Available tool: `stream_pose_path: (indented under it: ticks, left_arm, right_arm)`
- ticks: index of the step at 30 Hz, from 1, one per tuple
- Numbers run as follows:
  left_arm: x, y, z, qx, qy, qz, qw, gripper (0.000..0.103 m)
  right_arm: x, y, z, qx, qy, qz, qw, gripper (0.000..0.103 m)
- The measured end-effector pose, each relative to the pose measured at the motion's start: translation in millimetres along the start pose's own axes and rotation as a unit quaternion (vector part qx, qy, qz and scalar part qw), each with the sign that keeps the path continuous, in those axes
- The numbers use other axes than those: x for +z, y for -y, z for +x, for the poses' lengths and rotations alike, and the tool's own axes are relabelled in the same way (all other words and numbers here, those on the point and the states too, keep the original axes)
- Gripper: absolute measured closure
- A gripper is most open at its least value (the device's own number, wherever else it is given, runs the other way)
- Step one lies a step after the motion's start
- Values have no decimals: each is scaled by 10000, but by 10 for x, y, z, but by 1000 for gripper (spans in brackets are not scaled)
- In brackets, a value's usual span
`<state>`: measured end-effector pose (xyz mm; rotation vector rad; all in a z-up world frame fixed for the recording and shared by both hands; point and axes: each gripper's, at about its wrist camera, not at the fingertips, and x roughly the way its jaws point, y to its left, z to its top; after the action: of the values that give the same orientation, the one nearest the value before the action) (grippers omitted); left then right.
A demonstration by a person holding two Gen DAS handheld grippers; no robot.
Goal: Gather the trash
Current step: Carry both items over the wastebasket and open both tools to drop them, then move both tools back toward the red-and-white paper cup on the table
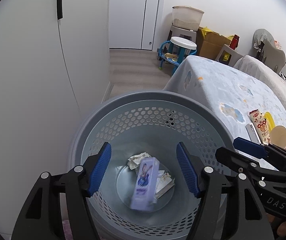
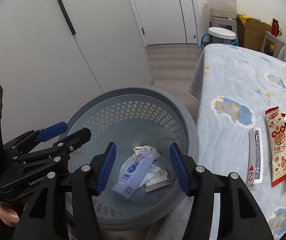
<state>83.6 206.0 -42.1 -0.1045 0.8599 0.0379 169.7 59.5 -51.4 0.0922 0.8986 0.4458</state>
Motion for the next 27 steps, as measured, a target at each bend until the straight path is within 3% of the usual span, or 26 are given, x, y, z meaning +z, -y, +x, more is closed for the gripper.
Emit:
stream_pose_path:
  ticks: [20, 27]
  left_arm:
    - [-9, 4, 1, 29, 10, 21, 10000, 38]
    - [-13, 18, -3, 9, 26, 52, 10000, 38]
  right_arm:
    - [-25, 15, -24, -14, 29, 45, 10000, 46]
    - [-62, 36, -101, -59, 82, 91, 9999, 39]
